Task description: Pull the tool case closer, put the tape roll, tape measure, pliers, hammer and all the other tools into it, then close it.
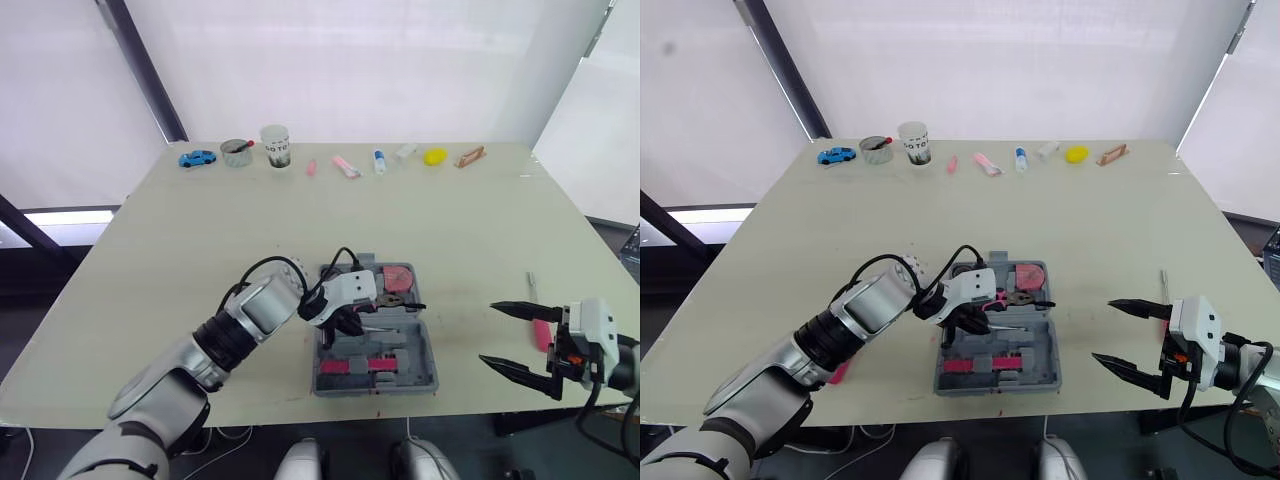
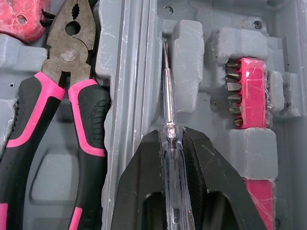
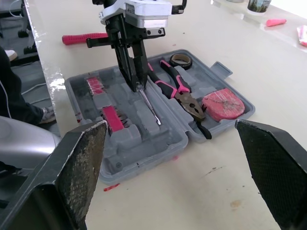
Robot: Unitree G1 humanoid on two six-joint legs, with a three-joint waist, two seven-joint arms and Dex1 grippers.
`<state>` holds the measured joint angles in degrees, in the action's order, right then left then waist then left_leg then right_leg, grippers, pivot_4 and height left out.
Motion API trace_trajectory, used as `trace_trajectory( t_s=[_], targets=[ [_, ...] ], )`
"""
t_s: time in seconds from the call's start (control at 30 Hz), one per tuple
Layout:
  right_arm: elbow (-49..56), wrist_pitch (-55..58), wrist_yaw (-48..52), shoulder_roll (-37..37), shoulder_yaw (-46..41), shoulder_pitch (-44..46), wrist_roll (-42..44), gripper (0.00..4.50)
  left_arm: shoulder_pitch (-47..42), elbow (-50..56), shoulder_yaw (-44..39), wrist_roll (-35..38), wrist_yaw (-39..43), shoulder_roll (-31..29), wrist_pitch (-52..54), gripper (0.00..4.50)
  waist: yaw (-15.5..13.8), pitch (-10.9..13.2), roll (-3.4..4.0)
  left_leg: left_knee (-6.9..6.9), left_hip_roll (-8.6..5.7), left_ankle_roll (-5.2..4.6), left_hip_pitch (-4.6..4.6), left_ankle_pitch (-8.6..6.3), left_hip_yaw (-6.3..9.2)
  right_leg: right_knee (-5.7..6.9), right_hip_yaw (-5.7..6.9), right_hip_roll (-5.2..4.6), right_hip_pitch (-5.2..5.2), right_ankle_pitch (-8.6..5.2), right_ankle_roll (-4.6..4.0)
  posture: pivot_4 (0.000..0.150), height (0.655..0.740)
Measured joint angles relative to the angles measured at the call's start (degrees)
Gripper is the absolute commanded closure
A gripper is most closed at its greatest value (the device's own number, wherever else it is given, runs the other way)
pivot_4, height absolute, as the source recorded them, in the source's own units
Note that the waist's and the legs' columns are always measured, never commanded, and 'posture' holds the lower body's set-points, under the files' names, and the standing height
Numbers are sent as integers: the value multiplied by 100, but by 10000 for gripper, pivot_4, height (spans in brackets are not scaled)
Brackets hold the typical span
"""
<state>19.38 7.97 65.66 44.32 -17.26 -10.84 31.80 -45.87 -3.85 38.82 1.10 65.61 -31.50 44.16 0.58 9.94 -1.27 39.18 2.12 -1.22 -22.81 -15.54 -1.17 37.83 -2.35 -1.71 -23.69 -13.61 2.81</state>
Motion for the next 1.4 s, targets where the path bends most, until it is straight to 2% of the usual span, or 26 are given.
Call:
trace_trajectory(
  t_s=[0.2,0.23,0.3,0.33,0.43,0.6,0.73,0.9,1.03,1.07,1.17,1.4],
  targets=[
    [12,-12,-57,-12,2,0,-28,0,-1,-92,-6,-138,18,117,-79,44190,-19,0,0,1,-1,0,0,0,-1,0,0,-1,1,0,0,1500,7400],
    [12,-16,-63,-14,3,0,-32,0,-1,-99,-7,-155,21,124,-84,33650,-22,0,0,1,-1,0,0,0,-1,0,0,-1,1,0,0,1500,7400],
    [12,-37,-73,-20,8,2,-34,0,11,-118,14,-162,92,164,-93,26108,-24,0,0,2,-1,0,0,0,-1,1,0,-1,1,0,0,1500,7400],
    [13,-53,-86,-22,11,2,-33,0,23,-106,23,-161,128,179,-107,19926,-27,0,0,3,-1,0,0,0,-1,1,0,-1,1,1,0,1500,7400],
    [16,-63,-95,-25,14,-1,-33,0,79,-30,19,-163,178,166,-182,8140,-29,-1,2,4,-1,-1,3,1,1,6,-1,-1,2,1,1,1500,7400],
    [42,-72,-105,-70,62,-13,-36,0,126,-15,-136,-187,181,-67,-708,8140,-12,-1,2,7,0,-1,4,1,2,9,-1,1,2,1,1,1500,7400],
    [45,-73,-115,-101,74,-9,-40,0,301,-15,-896,139,153,-108,-907,8140,4,-1,2,6,0,-1,3,1,3,8,-1,0,2,1,-1,1500,7400],
    [47,-75,-114,-104,94,8,-56,0,612,-16,-1275,296,79,-143,-1115,8140,-2,-1,2,7,0,-1,1,1,1,6,-1,-2,2,1,0,1500,7400],
    [41,-80,-113,-144,156,54,-99,0,1061,-18,-1785,537,-152,9,-1466,24956,-2,-1,2,7,0,-1,2,1,1,8,-1,-2,2,1,-1,1500,7400],
    [37,-81,-111,-152,175,68,-108,0,1130,-18,-1835,550,-200,44,-1531,30753,-2,-2,3,7,0,-1,2,1,1,7,-1,-2,2,2,0,1500,7400],
    [26,-99,-104,-158,183,118,-119,0,1330,-38,-1860,580,-260,109,-1778,44404,-5,-2,2,7,-1,-1,2,1,1,8,-1,-2,2,2,0,1500,7400],
    [-45,-135,-94,-158,189,198,-134,0,1455,-464,-1816,437,-458,274,-2286,44404,-9,-2,3,7,-1,-1,3,1,0,8,-1,-1,2,2,-1,1500,7400]
  ],
)
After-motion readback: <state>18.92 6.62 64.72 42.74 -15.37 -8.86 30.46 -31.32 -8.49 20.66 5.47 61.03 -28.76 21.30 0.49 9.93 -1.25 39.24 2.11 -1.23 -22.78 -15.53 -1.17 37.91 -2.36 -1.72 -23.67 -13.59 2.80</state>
